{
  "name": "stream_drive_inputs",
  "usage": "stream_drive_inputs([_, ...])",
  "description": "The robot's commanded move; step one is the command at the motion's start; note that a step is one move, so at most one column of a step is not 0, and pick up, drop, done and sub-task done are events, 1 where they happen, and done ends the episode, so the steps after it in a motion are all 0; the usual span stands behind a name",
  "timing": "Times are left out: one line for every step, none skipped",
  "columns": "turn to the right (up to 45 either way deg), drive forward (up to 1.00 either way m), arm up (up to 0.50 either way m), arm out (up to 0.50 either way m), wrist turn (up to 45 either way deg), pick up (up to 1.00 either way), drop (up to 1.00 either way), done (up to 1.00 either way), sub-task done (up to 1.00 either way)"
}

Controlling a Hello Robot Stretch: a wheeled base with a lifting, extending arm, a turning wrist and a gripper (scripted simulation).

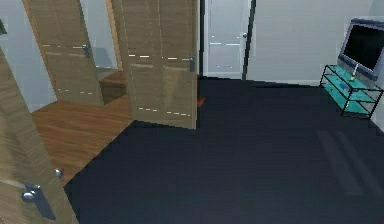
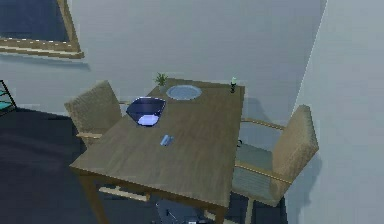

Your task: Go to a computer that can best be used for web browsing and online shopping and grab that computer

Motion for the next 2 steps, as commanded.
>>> stream_drive_inputs([0.0, 0.00, 0.00, 0.00, 9.0, 0.00, 0.00, 0.00, 0.00])
stream_drive_inputs([0.0, 0.00, -0.30, 0.00, 0.0, 0.00, 0.00, 0.00, 0.00])
